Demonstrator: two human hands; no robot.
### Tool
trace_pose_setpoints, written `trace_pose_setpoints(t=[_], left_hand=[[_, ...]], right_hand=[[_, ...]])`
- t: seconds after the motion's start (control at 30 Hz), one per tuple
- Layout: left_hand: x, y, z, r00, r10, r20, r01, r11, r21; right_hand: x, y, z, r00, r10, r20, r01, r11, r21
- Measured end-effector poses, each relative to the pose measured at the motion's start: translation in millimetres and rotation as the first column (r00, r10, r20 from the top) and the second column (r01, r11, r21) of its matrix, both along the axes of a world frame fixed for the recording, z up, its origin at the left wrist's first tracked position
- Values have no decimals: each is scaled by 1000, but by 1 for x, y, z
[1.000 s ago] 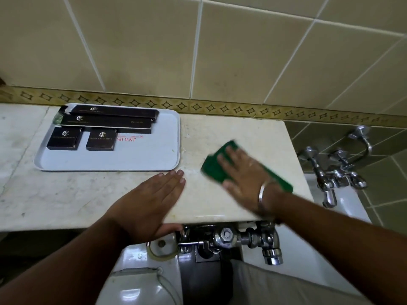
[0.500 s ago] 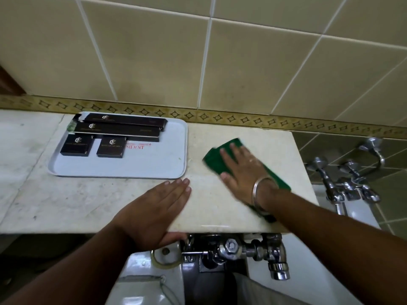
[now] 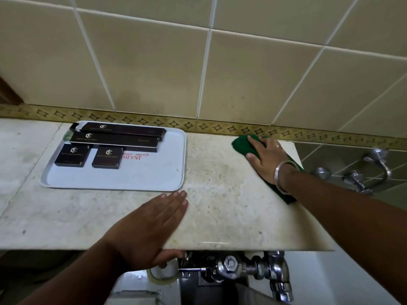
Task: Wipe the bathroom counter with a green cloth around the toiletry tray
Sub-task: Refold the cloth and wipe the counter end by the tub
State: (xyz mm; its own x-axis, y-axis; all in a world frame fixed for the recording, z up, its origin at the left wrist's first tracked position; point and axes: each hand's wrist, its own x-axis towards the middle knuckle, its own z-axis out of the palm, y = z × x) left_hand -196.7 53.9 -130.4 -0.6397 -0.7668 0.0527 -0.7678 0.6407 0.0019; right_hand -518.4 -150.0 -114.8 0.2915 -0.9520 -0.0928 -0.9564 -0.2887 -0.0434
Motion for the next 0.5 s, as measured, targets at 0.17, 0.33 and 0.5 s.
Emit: trace_pose_setpoints(t=[0.17,0.33,0.5], left_hand=[[-1,2,3,1000,14,-9,-14,1000,-3],[4,1,4,998,31,-62,-27,998,65],[-19,11,22,948,211,-236,-163,965,205]], right_hand=[[29,51,11,974,208,-92,-205,978,48],[84,155,0,731,681,-41,-678,732,68],[78,172,23,836,544,70,-547,822,159]])
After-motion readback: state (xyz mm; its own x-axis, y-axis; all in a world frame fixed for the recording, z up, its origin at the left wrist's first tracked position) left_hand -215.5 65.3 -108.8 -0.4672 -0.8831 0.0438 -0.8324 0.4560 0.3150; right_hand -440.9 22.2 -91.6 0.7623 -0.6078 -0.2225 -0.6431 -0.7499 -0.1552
